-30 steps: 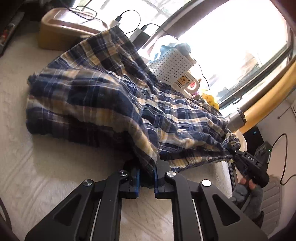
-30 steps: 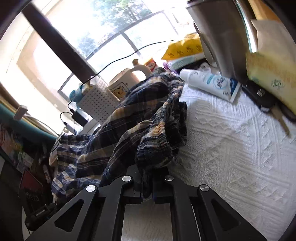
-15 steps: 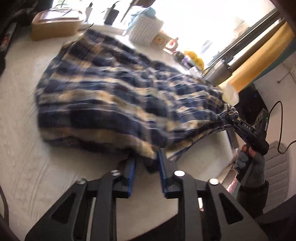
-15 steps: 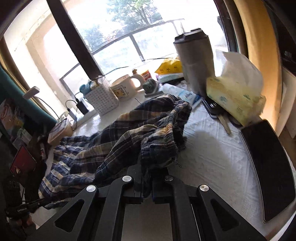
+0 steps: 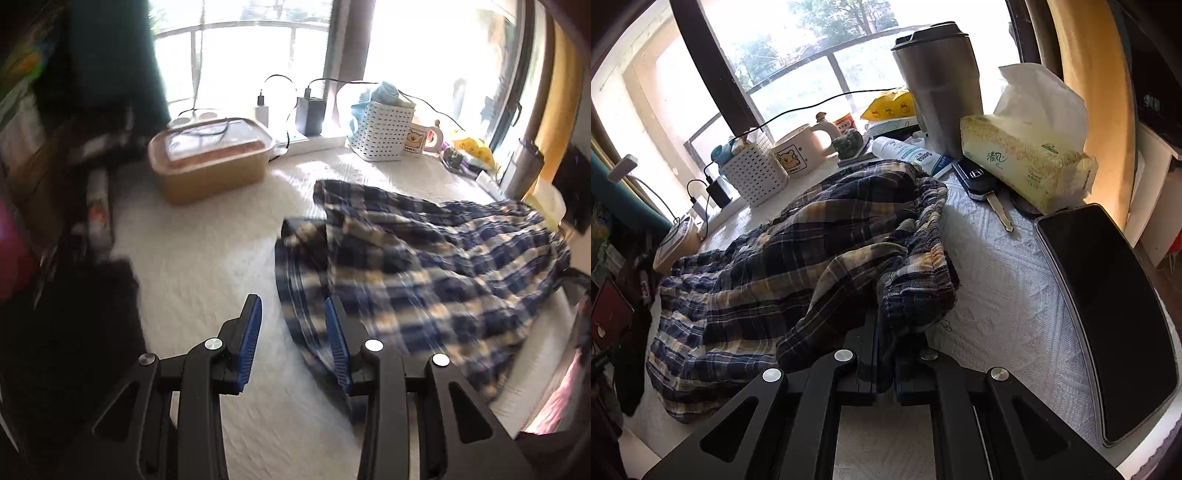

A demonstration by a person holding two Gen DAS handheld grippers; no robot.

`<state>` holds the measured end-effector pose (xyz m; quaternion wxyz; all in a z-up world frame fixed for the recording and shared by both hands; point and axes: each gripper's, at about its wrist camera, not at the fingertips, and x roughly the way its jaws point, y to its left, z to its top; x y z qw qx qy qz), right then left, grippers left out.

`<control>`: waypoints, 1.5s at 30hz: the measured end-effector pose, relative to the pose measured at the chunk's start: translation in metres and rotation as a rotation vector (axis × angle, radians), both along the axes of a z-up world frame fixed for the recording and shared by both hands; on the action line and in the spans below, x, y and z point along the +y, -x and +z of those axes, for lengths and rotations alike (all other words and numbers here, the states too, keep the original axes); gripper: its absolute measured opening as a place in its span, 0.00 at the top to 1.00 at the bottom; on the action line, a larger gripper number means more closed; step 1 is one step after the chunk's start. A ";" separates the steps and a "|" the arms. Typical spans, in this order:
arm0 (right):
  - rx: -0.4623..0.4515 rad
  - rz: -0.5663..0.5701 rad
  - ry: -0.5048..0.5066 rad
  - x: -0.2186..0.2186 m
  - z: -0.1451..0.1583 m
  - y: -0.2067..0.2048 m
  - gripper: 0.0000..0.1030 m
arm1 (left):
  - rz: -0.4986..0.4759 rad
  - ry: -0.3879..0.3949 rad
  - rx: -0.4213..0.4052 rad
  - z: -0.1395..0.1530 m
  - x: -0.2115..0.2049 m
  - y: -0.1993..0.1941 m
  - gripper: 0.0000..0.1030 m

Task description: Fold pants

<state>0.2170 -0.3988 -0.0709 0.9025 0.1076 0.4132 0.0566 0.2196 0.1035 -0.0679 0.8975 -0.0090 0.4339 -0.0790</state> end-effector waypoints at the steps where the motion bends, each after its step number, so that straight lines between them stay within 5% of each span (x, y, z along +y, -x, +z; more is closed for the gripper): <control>1: -0.005 -0.002 0.021 0.002 0.003 0.002 0.90 | -0.022 -0.024 -0.004 -0.003 -0.001 -0.013 0.66; 4: -0.019 -0.027 0.063 0.003 0.013 0.008 0.80 | -0.084 -0.081 0.008 -0.016 -0.007 -0.045 0.66; 5: -0.020 -0.044 0.079 0.002 0.016 0.010 0.68 | -0.105 -0.067 0.022 -0.019 -0.009 -0.054 0.66; 6: -0.028 -0.069 0.097 0.000 0.019 0.012 0.42 | -0.133 -0.018 0.042 -0.023 -0.011 -0.062 0.66; 8: -0.071 -0.117 0.106 -0.007 0.027 0.017 0.17 | -0.166 0.072 0.061 -0.027 -0.014 -0.072 0.66; 13: -0.094 -0.149 0.117 -0.010 0.040 0.017 0.17 | -0.182 0.140 0.058 -0.031 -0.017 -0.087 0.69; 15: -0.090 -0.135 0.115 -0.003 0.041 0.012 0.17 | -0.180 0.138 0.062 -0.035 -0.016 -0.093 0.89; 17: -0.083 -0.112 0.108 0.007 0.039 0.006 0.17 | -0.158 0.143 0.067 -0.038 -0.014 -0.102 0.93; 23: -0.088 0.003 0.105 0.048 0.040 -0.011 0.17 | -0.115 0.191 0.121 -0.037 0.003 -0.111 0.95; 27: -0.096 0.098 0.109 0.085 0.039 -0.024 0.17 | -0.089 0.184 0.162 -0.041 0.006 -0.100 0.88; 28: -0.098 0.119 0.107 0.095 0.039 -0.027 0.17 | -0.080 0.184 0.174 -0.044 0.006 -0.098 0.80; 30: -0.096 0.161 0.089 0.114 0.036 -0.033 0.17 | -0.057 0.170 0.178 -0.048 0.006 -0.095 0.49; 38: -0.091 0.318 0.104 0.178 0.030 -0.047 0.17 | -0.100 0.212 0.087 -0.040 -0.002 -0.091 0.49; 45: -0.065 0.286 0.100 0.169 0.022 -0.051 0.17 | -0.107 0.218 0.071 -0.038 -0.004 -0.094 0.57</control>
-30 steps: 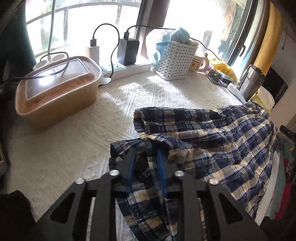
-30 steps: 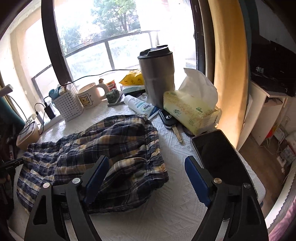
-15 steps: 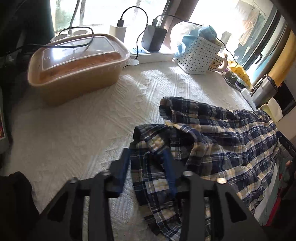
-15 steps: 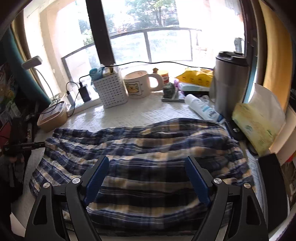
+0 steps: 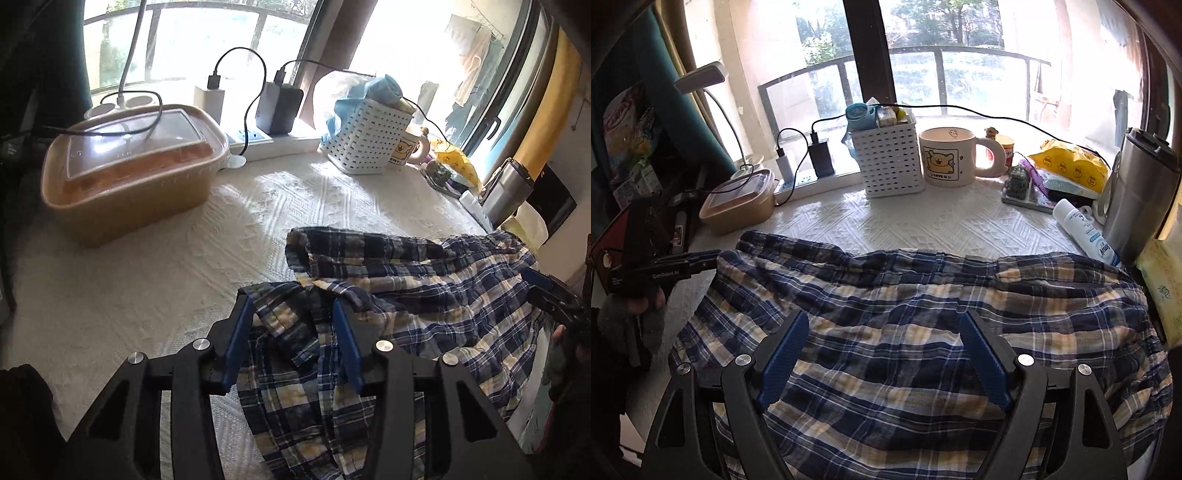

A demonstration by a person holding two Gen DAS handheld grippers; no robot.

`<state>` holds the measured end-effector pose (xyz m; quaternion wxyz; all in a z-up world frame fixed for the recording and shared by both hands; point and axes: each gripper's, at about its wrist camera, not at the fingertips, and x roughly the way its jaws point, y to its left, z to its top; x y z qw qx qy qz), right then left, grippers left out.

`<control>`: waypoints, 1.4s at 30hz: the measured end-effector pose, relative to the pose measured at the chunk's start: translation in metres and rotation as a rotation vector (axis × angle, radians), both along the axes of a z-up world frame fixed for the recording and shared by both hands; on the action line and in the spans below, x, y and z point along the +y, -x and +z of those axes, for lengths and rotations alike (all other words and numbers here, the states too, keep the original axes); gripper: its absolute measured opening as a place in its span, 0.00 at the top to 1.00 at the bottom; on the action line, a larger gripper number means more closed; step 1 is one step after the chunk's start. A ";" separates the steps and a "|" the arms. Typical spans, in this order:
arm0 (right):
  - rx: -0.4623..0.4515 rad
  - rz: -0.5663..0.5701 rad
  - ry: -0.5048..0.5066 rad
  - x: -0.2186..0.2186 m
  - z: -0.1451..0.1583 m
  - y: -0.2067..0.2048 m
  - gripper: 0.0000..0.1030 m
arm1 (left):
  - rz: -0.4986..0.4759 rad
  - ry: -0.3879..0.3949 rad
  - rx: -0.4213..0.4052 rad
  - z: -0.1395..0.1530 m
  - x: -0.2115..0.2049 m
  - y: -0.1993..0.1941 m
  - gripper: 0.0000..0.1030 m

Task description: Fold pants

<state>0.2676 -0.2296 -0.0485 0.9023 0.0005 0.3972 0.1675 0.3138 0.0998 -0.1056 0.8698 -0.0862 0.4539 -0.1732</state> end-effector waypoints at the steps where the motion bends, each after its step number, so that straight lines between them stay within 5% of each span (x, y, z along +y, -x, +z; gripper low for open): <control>1: 0.005 -0.011 -0.003 -0.004 -0.001 0.000 0.17 | 0.012 -0.001 0.023 -0.005 0.000 -0.001 0.57; 8: 0.019 -0.055 -0.011 -0.020 -0.008 -0.002 0.17 | 0.037 0.038 0.088 -0.018 0.003 -0.001 0.57; 11: 0.027 -0.055 -0.017 -0.020 -0.012 -0.004 0.17 | 0.015 0.090 0.093 -0.019 0.001 -0.002 0.99; 16: 0.029 -0.048 -0.026 -0.018 -0.015 -0.005 0.17 | 0.038 0.162 0.065 -0.013 0.008 -0.008 0.99; 25: 0.041 -0.065 -0.041 -0.025 -0.019 -0.006 0.17 | 0.057 0.138 -0.012 0.014 0.022 -0.041 0.99; 29: 0.044 -0.059 -0.039 -0.021 -0.021 -0.006 0.17 | 0.066 0.141 0.073 0.008 0.030 -0.053 0.96; 31: 0.044 -0.056 -0.039 -0.018 -0.021 -0.004 0.17 | 0.075 0.106 0.056 0.015 0.034 -0.040 0.77; 32: 0.040 -0.048 -0.037 -0.016 -0.020 -0.002 0.17 | 0.078 0.091 0.041 0.019 0.035 -0.032 0.55; 33: 0.036 -0.036 -0.035 -0.014 -0.019 0.000 0.17 | 0.082 0.083 0.029 0.023 0.039 -0.021 0.47; 42: 0.012 0.216 0.006 0.065 -0.009 0.026 0.17 | 0.121 -0.006 0.054 0.027 0.059 0.077 0.47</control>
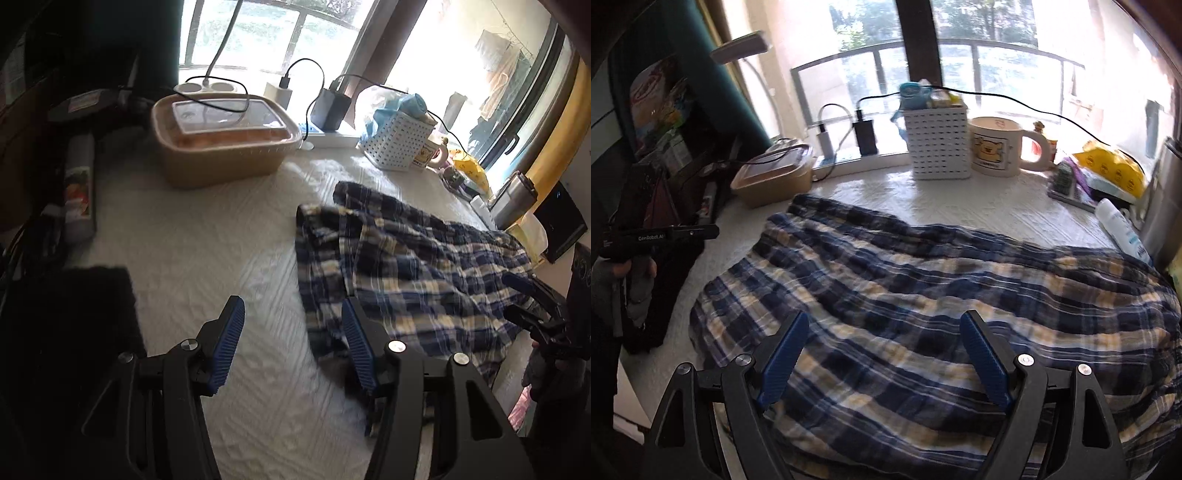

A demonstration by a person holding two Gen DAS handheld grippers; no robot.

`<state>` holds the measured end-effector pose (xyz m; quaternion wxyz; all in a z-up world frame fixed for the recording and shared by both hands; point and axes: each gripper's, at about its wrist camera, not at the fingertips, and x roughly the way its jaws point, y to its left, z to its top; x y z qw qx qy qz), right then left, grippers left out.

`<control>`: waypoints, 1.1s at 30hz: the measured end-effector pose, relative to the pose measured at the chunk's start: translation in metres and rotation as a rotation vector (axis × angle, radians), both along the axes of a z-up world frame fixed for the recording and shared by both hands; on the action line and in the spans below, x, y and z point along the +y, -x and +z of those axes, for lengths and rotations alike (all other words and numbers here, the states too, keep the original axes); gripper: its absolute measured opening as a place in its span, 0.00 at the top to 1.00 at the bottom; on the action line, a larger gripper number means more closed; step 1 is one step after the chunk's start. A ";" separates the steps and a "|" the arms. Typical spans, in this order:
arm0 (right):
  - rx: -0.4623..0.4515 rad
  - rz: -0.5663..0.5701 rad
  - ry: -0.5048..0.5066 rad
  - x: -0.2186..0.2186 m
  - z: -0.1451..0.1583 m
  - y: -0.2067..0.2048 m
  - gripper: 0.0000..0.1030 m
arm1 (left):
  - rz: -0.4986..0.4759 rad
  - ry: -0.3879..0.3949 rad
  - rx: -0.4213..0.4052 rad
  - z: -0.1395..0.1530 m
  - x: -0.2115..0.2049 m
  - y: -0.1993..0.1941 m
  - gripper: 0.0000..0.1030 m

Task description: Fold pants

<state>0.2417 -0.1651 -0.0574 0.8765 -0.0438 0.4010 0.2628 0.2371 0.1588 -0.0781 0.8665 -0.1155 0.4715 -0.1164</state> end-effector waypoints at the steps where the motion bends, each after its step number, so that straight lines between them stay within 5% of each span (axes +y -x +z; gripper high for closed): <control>1: -0.003 0.032 0.007 0.013 0.001 0.003 0.17 | 0.008 0.003 0.006 -0.001 0.001 0.009 0.47; 6: -0.026 0.172 0.035 0.071 0.004 0.027 0.17 | 0.001 0.073 0.027 -0.010 0.000 0.052 0.47; 17: -0.023 0.337 0.110 0.167 -0.005 0.077 0.18 | 0.088 0.008 -0.021 -0.007 0.035 0.121 0.47; 25: -0.060 0.338 0.308 0.216 -0.037 0.081 0.38 | 0.168 0.050 0.000 -0.022 0.066 0.152 0.47; 30: -0.097 0.366 0.385 0.220 -0.049 0.083 0.78 | 0.174 0.080 0.001 -0.024 0.067 0.154 0.47; 33: -0.085 0.367 0.366 0.211 -0.040 0.081 0.85 | 0.176 0.094 0.000 -0.025 0.065 0.151 0.47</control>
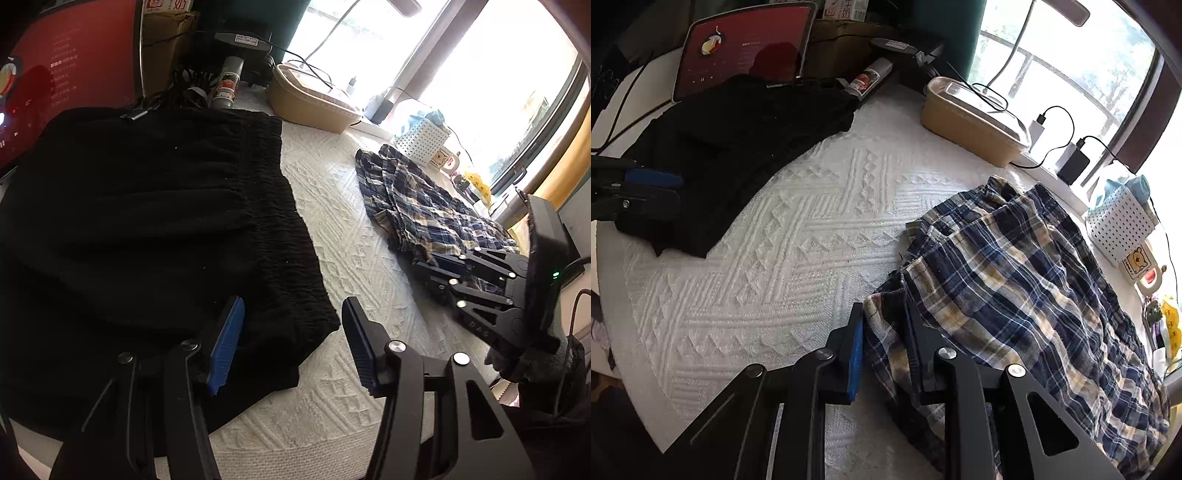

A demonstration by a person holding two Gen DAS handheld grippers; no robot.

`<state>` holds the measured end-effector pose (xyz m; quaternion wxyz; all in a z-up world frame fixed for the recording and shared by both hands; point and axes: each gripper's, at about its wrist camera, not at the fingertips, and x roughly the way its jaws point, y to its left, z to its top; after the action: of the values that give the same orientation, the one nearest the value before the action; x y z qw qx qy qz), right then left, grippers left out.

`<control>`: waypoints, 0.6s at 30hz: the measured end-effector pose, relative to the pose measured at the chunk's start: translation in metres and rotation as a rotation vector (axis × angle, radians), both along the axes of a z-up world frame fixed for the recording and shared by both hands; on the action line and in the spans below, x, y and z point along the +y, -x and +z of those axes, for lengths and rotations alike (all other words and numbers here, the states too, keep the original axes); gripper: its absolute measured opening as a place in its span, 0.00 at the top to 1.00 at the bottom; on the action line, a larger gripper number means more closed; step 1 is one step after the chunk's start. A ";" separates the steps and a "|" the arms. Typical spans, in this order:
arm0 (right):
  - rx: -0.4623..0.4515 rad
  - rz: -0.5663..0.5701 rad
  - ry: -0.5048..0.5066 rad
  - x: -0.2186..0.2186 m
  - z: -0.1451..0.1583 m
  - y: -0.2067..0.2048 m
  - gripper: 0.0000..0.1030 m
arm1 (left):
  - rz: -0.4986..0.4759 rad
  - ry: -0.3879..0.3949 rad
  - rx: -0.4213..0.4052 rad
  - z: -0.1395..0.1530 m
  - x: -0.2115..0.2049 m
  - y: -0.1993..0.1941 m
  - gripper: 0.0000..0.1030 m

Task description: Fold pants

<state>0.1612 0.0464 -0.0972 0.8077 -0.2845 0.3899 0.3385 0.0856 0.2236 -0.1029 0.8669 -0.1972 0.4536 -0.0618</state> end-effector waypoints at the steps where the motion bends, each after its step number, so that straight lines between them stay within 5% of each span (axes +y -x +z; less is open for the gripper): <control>1: 0.005 -0.004 -0.018 -0.004 0.005 -0.001 0.86 | -0.002 0.001 0.001 0.000 -0.002 -0.002 0.47; 13: 0.067 -0.141 -0.283 -0.078 0.049 -0.046 0.89 | -0.002 -0.165 -0.052 0.027 -0.040 -0.014 0.42; 18: 0.068 -0.172 -0.341 -0.106 0.052 -0.064 0.89 | -0.058 -0.155 -0.118 0.040 -0.063 -0.020 0.42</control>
<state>0.2249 -0.0594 -0.0450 0.8566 -0.0978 0.3766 0.3389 0.1059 0.1611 -0.0634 0.9026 -0.1124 0.4108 -0.0631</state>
